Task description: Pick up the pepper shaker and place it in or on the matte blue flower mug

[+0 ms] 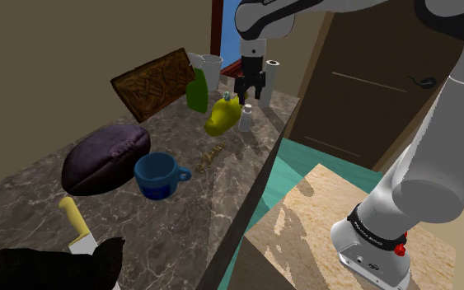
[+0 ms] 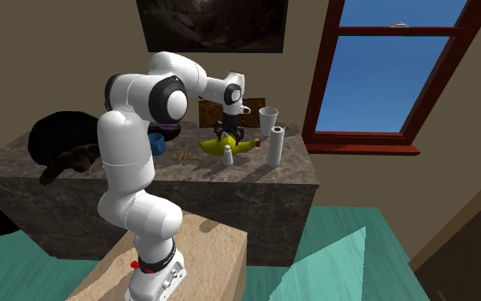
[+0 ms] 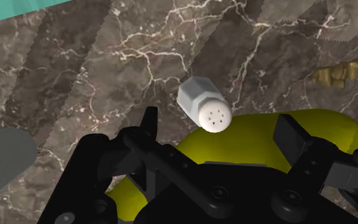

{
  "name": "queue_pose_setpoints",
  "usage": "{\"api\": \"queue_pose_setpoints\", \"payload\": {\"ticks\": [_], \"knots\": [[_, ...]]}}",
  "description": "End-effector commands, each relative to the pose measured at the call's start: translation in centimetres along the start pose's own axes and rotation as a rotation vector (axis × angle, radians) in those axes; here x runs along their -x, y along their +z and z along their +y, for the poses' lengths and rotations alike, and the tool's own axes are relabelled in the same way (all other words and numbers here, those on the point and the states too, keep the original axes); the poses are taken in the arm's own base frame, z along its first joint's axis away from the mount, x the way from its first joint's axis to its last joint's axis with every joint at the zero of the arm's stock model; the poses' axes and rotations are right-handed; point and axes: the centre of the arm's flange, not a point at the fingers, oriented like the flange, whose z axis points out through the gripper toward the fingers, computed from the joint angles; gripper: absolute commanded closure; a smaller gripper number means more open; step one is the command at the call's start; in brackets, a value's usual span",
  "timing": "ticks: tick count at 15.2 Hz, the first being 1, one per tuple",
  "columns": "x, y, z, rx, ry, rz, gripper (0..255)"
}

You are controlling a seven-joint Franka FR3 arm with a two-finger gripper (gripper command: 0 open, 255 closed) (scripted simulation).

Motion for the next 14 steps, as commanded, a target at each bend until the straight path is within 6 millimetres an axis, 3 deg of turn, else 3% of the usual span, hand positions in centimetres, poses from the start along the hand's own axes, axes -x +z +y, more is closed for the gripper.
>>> {"api": "queue_pose_setpoints", "payload": {"ticks": [1,4,12,13,14], "knots": [[-0.1,1.0,0.0,0.0,0.0,0.0,0],[-0.1,2.9,0.0,0.0,0.0,0.0,0],[-0.1,2.9,0.0,0.0,0.0,0.0,0],[-0.1,2.9,0.0,0.0,0.0,0.0,255],[-0.1,2.9,0.0,0.0,0.0,0.0,255]]}}
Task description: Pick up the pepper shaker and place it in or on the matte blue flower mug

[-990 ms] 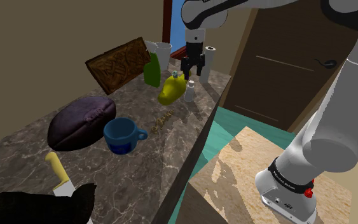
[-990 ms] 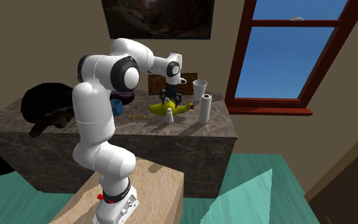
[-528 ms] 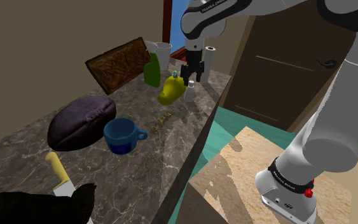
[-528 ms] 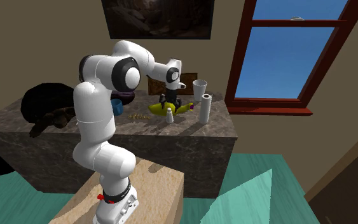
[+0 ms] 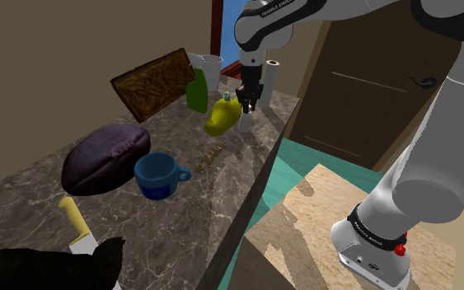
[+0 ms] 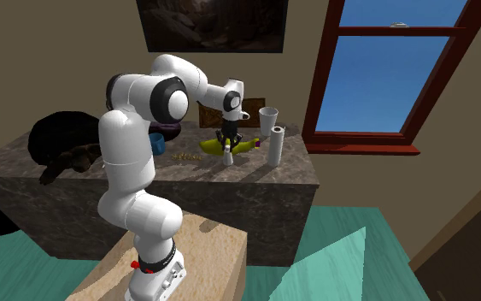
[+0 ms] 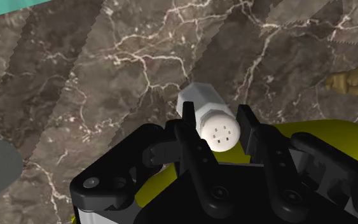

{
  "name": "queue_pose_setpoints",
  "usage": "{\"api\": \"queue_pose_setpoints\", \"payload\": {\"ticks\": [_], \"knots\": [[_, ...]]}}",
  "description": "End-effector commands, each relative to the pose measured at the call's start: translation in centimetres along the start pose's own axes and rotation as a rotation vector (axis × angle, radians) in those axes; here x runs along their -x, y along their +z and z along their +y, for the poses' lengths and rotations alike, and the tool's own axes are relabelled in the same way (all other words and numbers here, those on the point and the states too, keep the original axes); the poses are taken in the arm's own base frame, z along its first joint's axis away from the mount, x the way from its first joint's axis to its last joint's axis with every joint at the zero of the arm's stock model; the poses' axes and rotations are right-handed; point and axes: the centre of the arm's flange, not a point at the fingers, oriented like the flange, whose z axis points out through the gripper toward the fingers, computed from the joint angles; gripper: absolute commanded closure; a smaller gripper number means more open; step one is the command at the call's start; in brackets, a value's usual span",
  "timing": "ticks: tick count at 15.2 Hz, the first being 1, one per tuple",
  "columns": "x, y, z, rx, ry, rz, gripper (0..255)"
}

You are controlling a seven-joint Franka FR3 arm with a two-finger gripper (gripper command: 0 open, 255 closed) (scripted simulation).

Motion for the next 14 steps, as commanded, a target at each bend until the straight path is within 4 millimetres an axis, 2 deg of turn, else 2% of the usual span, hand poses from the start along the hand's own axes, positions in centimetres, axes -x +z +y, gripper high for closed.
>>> {"api": "queue_pose_setpoints", "payload": {"ticks": [1,8,14], "knots": [[0.0,0.0,0.0,0.0,0.0,-0.001,255],[0.0,0.0,0.0,0.0,0.0,-0.001,255],[0.6,-3.1,-0.2,0.0,0.0,-0.001,255]]}}
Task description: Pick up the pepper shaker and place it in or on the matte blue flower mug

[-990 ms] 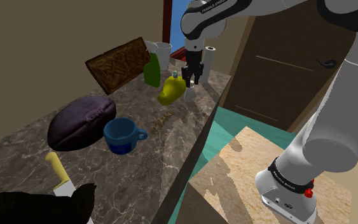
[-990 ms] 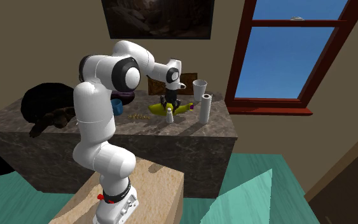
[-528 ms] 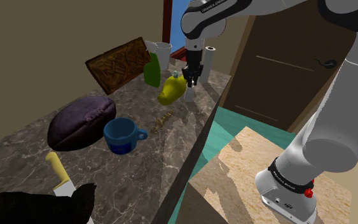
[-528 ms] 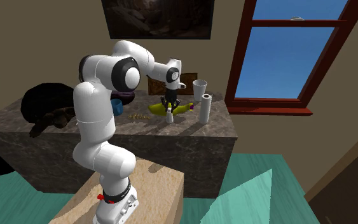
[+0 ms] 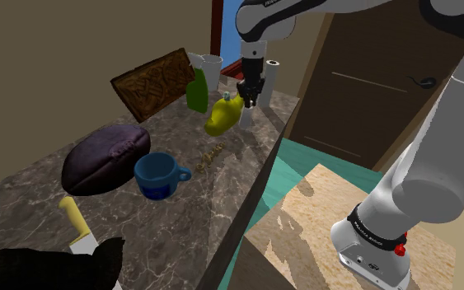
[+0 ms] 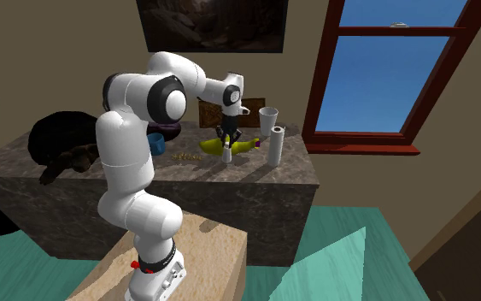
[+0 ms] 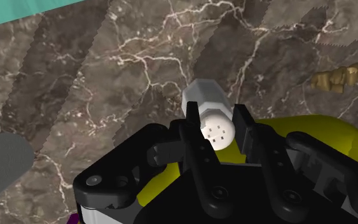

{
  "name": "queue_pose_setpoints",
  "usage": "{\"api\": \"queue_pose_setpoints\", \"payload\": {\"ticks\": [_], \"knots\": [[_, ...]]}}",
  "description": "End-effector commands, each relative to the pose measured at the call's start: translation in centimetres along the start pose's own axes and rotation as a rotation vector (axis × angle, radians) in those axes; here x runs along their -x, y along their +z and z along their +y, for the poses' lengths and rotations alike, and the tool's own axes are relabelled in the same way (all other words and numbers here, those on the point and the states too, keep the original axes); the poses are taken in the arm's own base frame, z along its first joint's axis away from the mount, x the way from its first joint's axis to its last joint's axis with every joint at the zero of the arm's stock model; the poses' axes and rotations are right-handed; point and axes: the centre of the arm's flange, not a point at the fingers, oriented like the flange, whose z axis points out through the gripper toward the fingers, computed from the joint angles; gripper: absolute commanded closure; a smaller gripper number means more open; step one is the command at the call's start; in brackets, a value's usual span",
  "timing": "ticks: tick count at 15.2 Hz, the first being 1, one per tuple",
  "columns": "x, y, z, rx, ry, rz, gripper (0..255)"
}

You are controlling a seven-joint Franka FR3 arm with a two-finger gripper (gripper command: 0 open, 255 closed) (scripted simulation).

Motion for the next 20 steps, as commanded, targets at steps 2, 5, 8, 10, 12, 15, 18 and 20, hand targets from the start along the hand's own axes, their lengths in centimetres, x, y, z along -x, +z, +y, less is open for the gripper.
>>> {"api": "queue_pose_setpoints", "payload": {"ticks": [2,5,8,10,12,15,18,20], "knots": [[0.3,-1.7,0.0,0.0,0.0,0.0,255],[0.6,-3.2,-0.1,0.0,0.0,0.0,255],[0.9,-4.8,-0.2,0.0,0.0,0.0,255],[1.1,-5.8,-0.3,0.0,0.0,0.0,255],[1.3,-6.8,-0.4,0.0,0.0,0.0,255],[1.6,-8.4,-0.5,0.0,0.0,0.0,255],[2.0,-9.9,-0.6,0.0,0.0,0.0,255],[2.2,-10.9,-0.7,0.0,0.0,0.0,255]]}}
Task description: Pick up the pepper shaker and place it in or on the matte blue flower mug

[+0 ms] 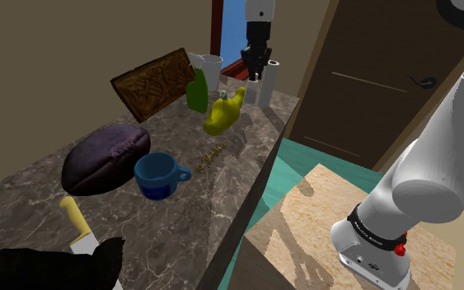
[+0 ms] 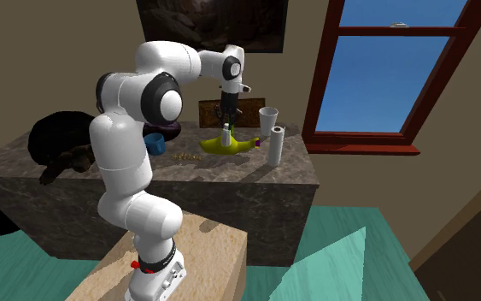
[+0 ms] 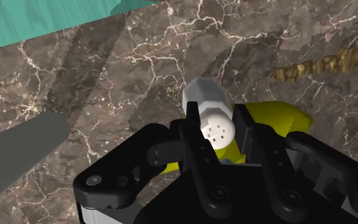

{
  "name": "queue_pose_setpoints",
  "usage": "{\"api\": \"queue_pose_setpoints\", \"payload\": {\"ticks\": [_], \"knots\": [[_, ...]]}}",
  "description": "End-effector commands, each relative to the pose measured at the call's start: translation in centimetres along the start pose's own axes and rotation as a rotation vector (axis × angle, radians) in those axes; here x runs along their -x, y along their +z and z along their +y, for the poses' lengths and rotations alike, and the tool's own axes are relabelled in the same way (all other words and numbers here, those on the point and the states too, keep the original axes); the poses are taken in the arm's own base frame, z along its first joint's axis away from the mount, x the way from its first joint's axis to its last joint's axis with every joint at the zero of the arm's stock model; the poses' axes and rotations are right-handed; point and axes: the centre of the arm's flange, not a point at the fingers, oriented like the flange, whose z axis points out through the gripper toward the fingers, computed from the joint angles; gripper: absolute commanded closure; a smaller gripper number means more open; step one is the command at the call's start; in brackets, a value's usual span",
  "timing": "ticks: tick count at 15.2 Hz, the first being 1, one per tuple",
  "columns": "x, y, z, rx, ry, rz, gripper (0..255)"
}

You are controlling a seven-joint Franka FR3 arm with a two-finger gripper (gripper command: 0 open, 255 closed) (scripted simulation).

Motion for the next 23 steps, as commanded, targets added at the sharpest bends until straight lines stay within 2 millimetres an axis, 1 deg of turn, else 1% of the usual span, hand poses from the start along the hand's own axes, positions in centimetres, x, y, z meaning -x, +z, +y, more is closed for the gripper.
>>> {"api": "queue_pose_setpoints", "payload": {"ticks": [1,7,23], "knots": [[0.2,-1.0,-0.1,0.0,0.0,0.0,255],[0.8,-3.8,-0.3,0.0,0.0,0.0,255],[4.2,-4.1,-21.2,0.0,0.0,0.0,255]]}}
